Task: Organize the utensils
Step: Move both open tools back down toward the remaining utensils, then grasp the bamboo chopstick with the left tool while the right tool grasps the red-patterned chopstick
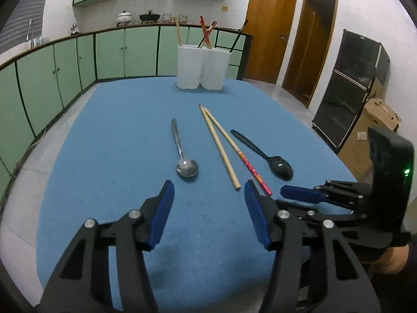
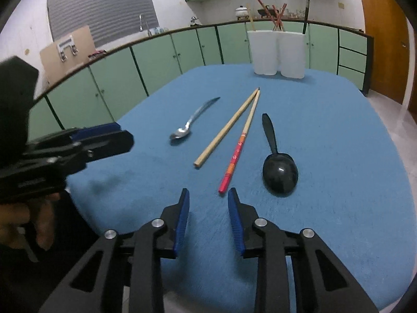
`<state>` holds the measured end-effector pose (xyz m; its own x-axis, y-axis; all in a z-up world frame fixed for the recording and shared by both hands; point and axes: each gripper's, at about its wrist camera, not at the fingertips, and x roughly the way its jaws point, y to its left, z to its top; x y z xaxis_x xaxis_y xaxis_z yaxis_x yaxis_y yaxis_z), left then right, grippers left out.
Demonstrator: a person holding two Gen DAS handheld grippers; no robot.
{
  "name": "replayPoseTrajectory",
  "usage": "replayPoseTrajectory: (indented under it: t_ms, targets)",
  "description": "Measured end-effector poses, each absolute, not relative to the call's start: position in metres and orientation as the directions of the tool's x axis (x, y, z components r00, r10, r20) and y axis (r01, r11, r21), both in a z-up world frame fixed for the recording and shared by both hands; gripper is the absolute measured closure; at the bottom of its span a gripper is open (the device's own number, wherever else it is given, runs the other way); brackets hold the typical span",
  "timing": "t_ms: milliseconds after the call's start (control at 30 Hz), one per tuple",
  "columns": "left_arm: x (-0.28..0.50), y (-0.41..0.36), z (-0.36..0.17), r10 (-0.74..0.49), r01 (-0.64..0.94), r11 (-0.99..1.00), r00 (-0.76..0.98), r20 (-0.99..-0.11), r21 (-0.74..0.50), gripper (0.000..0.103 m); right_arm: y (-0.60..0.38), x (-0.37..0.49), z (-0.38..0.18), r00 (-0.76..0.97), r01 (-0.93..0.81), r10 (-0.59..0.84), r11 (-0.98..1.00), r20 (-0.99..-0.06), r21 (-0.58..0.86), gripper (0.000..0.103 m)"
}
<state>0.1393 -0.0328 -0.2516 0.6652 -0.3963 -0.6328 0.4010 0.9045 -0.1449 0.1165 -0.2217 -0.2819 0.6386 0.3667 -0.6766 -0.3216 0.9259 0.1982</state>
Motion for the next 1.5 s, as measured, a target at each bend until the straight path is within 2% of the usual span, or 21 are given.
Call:
replayPoseTrajectory:
  t_ms: [100,167,533,900,1033,1267,1500]
  targets:
    - [0.150,-0.030,-0.255,-0.395,0.390,0.907,0.659,-0.640,-0.159,0.051,-0.222,0.121,-0.289,0.654,-0.321,0.335,0.935,-0.678,0.153,0.084]
    - [0.155,-0.037,-0.256,-0.393,0.393,0.907,0.656,-0.644,-0.153,0.051,-0.225,0.122,-0.289,0.665,-0.321,0.317,0.939,-0.676,0.124,0.097]
    - [0.160,-0.079,-0.282,-0.428,0.440,0.882,0.606,-0.671,-0.165,0.057,-0.259,0.132,-0.286,0.670,-0.287,0.312,0.946,-0.673,0.153,0.097]
    - [0.175,-0.102,-0.300,-0.378,0.427,0.899,0.638,-0.670,-0.100,0.078,-0.265,0.132,-0.290,0.684,-0.284,0.321,0.944,-0.655,0.167,0.097]
    - [0.176,-0.100,-0.302,-0.362,0.408,0.908,0.662,-0.657,-0.089,0.095,-0.265,0.130,-0.292,0.697,-0.288,0.327,0.943,-0.638,0.169,0.094]
    - [0.174,-0.092,-0.292,-0.354,0.385,0.918,0.678,-0.645,-0.098,0.096,-0.260,0.127,-0.287,0.699,-0.300,0.339,0.938,-0.630,0.172,0.096]
    - [0.169,-0.077,-0.257,-0.354,0.371,0.922,0.702,-0.618,-0.106,0.097,-0.255,0.118,-0.252,0.736,-0.322,0.349,0.934,-0.580,0.154,0.096]
